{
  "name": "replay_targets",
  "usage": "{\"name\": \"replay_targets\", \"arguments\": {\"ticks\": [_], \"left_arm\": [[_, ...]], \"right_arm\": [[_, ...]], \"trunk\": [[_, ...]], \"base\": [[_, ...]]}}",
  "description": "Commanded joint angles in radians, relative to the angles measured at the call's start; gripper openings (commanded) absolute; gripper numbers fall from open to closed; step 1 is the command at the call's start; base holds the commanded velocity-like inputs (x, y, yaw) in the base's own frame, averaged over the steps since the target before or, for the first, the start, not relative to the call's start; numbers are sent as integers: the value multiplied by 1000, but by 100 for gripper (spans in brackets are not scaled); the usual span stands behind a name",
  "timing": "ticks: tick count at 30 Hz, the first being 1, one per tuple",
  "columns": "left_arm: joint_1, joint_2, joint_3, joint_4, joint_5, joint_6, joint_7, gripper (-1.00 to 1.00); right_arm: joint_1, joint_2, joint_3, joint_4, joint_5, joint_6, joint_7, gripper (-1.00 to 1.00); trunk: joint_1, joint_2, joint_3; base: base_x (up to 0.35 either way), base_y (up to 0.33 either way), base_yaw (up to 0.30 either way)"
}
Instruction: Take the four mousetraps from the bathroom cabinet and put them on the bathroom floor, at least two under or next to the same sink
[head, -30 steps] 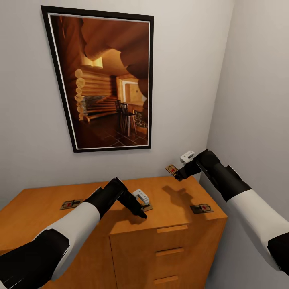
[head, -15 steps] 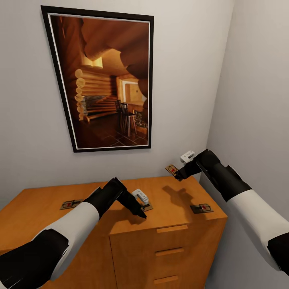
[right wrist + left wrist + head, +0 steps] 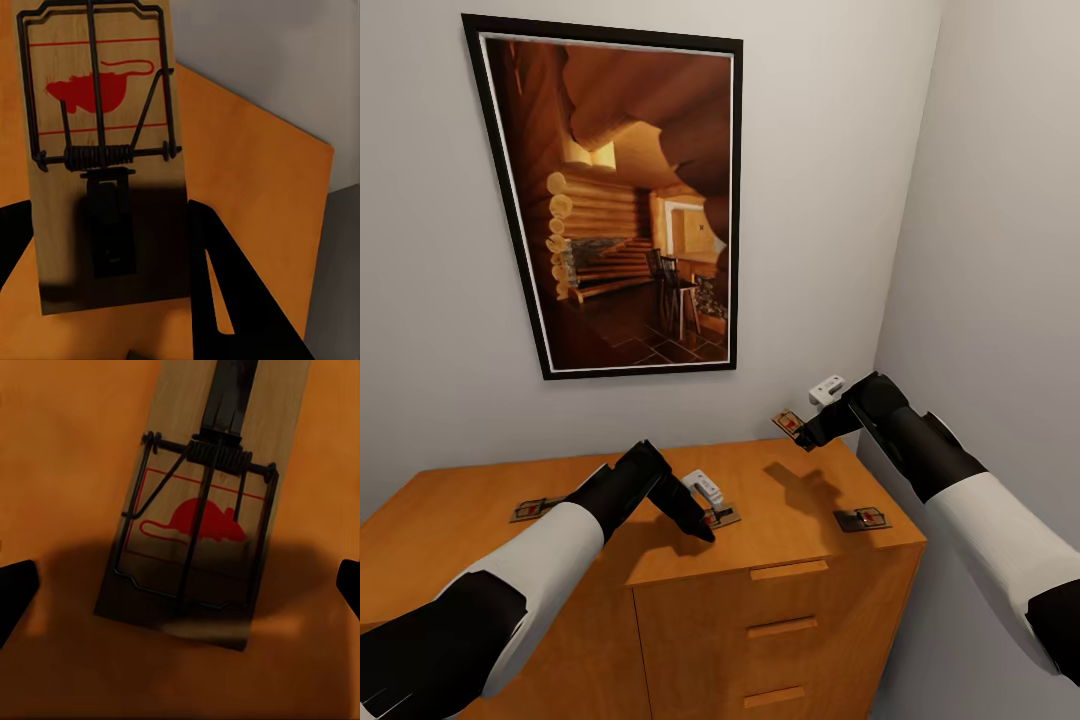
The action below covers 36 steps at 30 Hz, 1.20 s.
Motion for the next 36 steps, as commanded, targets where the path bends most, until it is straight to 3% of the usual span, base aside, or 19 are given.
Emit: {"name": "replay_targets", "arguments": {"ticks": [1,32,33,36], "left_arm": [[0,1,-2,66,-32,1,-6,100],[0,-3,-1,56,-50,2,15,100],[0,-3,-1,56,-50,2,15,-100],[0,-3,-1,55,-50,2,16,-100]], "right_arm": [[-1,-1,2,-1,9,3,5,-100],[-1,-2,2,-1,9,3,5,-100],[-1,-2,2,-1,9,3,5,-100],[-1,-2,2,-1,9,3,6,-100]], "trunk": [[0,-1,-1],[0,-1,-1],[0,-1,-1],[0,-1,-1]], "base": [[0,0,0],[0,0,0],[0,0,0],[0,0,0]]}}
